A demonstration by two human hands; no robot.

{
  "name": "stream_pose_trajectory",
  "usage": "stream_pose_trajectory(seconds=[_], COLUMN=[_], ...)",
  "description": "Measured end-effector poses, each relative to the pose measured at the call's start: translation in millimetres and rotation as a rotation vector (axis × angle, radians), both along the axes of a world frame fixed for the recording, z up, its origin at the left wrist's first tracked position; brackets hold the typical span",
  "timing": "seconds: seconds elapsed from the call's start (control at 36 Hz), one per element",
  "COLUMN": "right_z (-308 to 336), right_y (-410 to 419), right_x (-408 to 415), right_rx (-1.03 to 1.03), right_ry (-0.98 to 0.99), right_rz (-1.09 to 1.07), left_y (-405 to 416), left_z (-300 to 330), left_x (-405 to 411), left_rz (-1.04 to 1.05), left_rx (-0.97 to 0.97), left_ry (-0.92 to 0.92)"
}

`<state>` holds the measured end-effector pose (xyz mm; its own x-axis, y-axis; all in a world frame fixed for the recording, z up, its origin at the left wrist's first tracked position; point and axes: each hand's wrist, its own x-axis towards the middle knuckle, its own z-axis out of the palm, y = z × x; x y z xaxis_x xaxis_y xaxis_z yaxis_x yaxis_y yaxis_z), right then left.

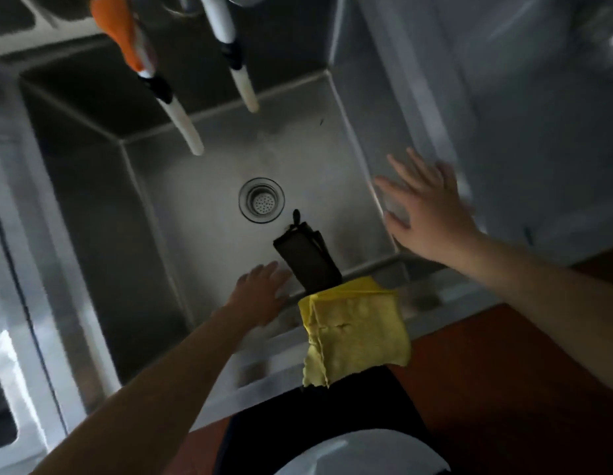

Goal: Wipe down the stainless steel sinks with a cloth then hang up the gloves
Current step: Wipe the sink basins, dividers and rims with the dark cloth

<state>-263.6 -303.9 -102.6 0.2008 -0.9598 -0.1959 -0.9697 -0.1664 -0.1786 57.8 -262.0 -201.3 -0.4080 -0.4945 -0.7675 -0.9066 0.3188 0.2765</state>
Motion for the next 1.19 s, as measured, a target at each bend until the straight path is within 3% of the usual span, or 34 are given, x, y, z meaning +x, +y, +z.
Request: stream_pose_trajectory(seconds=[0.11,0.25,0.33,0.44,0.58,0.81,0.94,1.06,1.19], right_z=[-6.4,-16.5,-30.1,-46.7,-46.5,-43.7,-43.0,-43.6,-46.1], right_y=[1.5,-30.6,-45.5,-41.0,-42.3,-42.9,-43.3,-43.3,-44.0], right_x=[-26.0,-56.6,-66.1,-69.6,-68.1,-68.3,-67.6,-66.7,-66.5], right_rx=[-0.087,-0.129,-0.074,-0.201,-0.253,-0.231,-0.223,-0.220,-0.246], right_ry=[0.114,0.221,0.231,0.268,0.227,0.220,0.225,0.217,0.182], right_rz=[0.097,0.108,0.136,0.120,0.113,0.099,0.105,0.093,0.083], left_y=[-5.0,-13.6,-14.3,-20.9,-45.2,-61.2,-73.3,-127.1,-236.6], left_z=[-44.6,-93.9,-109.5,-132.9,-138.7,-151.4,-157.0,-156.6,-152.8], left_x=[-15.2,-33.5,-32.3,-28.4,-60.1,-174.3,-182.0,-171.4,-160.4], left_rz=[-0.316,-0.551,-0.611,-0.655,-0.776,-0.632,-0.650,-0.763,-0.571], left_rx=[-0.131,-0.223,-0.298,-0.387,-0.300,-0.296,-0.275,-0.353,-0.519], left_ry=[-0.022,0.020,0.123,0.248,0.272,0.215,0.232,0.264,0.155])
